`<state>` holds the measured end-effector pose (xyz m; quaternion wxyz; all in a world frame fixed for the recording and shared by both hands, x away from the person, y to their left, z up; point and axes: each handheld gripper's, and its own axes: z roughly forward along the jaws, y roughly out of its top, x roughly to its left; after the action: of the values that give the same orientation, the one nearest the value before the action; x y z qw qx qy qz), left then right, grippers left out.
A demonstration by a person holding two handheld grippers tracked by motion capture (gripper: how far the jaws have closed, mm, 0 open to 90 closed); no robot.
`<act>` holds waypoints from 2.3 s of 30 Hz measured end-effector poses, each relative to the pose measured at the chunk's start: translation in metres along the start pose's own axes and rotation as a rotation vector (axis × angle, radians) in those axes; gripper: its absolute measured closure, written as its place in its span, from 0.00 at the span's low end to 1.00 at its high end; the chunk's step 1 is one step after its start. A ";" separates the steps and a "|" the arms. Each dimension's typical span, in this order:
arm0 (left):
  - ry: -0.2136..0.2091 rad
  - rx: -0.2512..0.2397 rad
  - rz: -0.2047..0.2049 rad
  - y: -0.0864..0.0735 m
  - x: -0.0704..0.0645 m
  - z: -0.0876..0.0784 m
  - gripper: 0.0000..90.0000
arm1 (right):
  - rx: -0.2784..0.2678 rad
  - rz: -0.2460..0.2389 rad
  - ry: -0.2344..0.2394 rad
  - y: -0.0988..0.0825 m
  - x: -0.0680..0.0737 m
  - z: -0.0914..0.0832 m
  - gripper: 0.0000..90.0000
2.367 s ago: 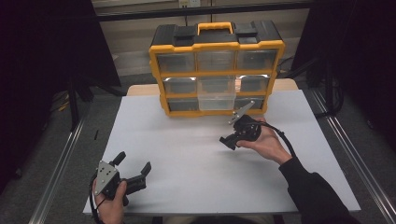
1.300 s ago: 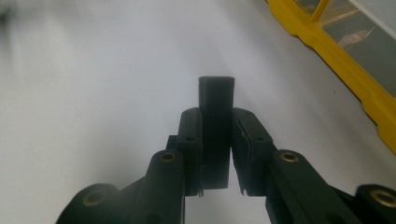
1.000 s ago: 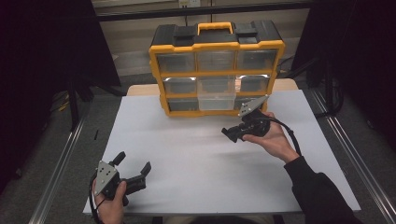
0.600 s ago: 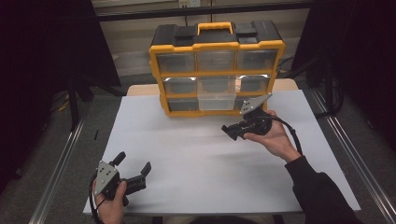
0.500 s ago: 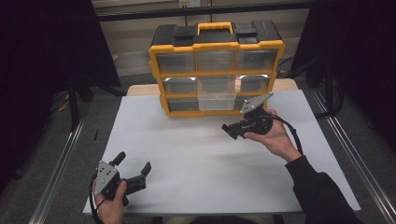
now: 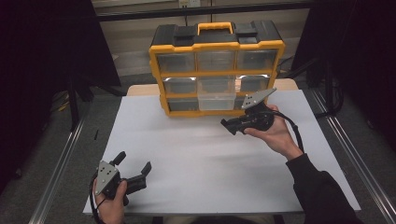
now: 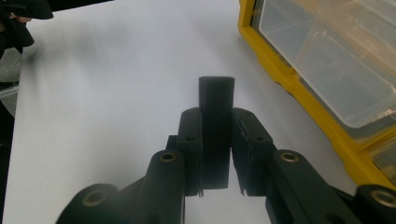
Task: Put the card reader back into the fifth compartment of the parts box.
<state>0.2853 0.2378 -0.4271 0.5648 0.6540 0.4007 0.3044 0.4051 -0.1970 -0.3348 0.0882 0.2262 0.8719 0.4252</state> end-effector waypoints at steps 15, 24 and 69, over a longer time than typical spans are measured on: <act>0.000 0.001 0.001 0.000 0.000 0.000 0.01 | -0.032 -0.019 -0.018 0.023 -0.002 -0.017 0.82; 0.000 -0.002 -0.001 0.000 0.000 0.000 0.01 | -0.043 -0.038 -0.030 0.040 -0.003 -0.027 0.82; -0.015 -0.003 -0.004 0.000 0.000 0.000 0.01 | 0.147 -0.038 -0.141 0.130 -0.061 -0.011 0.82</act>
<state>0.2854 0.2380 -0.4266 0.5694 0.6547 0.3973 0.2990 0.4965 -0.1630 -0.2287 0.1408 0.2450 0.8965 0.3412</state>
